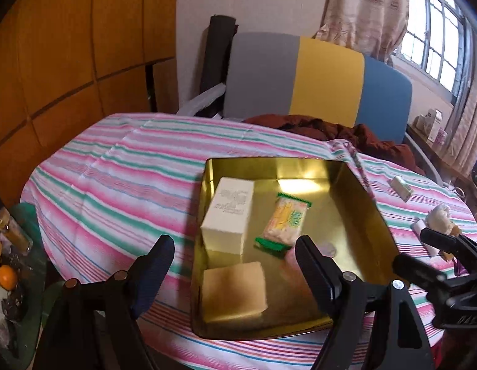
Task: Organize objects
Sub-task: 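Move both tools from the tray back to the remaining pile, then grasp the cream knitted sock roll with the left tool, then grasp the purple snack packet with the right tool, then carry sock roll and purple packet over the gold tray and open both tools, then lift both open tools up away from the gold tray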
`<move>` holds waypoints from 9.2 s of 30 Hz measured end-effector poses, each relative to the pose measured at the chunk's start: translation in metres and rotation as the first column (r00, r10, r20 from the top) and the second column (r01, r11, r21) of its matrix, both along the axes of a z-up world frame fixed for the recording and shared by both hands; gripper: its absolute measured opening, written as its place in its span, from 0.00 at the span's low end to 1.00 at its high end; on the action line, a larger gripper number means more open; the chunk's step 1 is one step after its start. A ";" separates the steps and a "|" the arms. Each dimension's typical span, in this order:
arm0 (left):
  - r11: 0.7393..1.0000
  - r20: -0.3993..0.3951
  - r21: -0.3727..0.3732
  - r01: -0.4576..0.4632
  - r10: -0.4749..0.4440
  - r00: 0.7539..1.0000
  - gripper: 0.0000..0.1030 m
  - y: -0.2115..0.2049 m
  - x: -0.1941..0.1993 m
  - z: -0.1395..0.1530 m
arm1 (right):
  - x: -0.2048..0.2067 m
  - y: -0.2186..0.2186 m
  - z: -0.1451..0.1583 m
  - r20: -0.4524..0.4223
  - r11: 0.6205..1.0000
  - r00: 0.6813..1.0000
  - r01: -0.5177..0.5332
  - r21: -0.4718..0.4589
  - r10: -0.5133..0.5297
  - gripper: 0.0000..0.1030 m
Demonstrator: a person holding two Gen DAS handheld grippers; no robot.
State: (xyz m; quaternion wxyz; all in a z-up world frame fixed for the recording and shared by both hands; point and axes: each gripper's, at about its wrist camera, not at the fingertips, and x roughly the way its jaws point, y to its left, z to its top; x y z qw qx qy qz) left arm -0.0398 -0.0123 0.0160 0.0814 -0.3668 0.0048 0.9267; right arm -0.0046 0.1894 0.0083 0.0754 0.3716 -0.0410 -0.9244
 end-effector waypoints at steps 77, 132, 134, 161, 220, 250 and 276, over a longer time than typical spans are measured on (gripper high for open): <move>0.625 0.128 -0.017 0.781 -0.773 0.621 0.81 0.339 0.018 -0.009 | 0.120 0.382 -0.032 0.223 0.467 0.539 0.830 -0.307 -0.812 1.00; 0.556 0.202 0.104 0.825 -0.824 0.529 0.69 0.311 0.055 -0.059 | 0.075 0.373 -0.039 0.219 0.625 0.732 0.670 -0.401 -0.645 1.00; 0.566 0.216 0.123 0.815 -0.817 0.535 0.69 0.303 0.059 -0.063 | 0.068 0.367 -0.042 0.229 0.659 0.757 0.648 -0.381 -0.612 1.00; 0.569 0.205 0.141 0.810 -0.817 0.539 0.69 0.269 0.076 -0.075 | 0.099 0.387 -0.051 0.449 0.596 0.592 0.788 -0.150 -0.669 0.69; 0.636 0.008 0.225 0.738 -0.759 0.651 0.68 0.233 0.067 -0.005 | 0.060 0.408 -0.046 0.201 0.601 0.602 0.796 -0.075 -0.773 0.42; 0.959 -0.038 0.216 0.182 -0.178 0.983 0.85 0.046 -0.110 0.024 | -0.070 0.052 0.004 0.106 0.984 0.993 0.077 -0.163 -0.060 0.70; 0.993 0.025 0.108 0.054 -0.057 0.998 0.85 0.039 -0.001 -0.007 | 0.008 0.023 0.007 -0.006 0.977 0.983 0.185 0.105 -0.186 0.92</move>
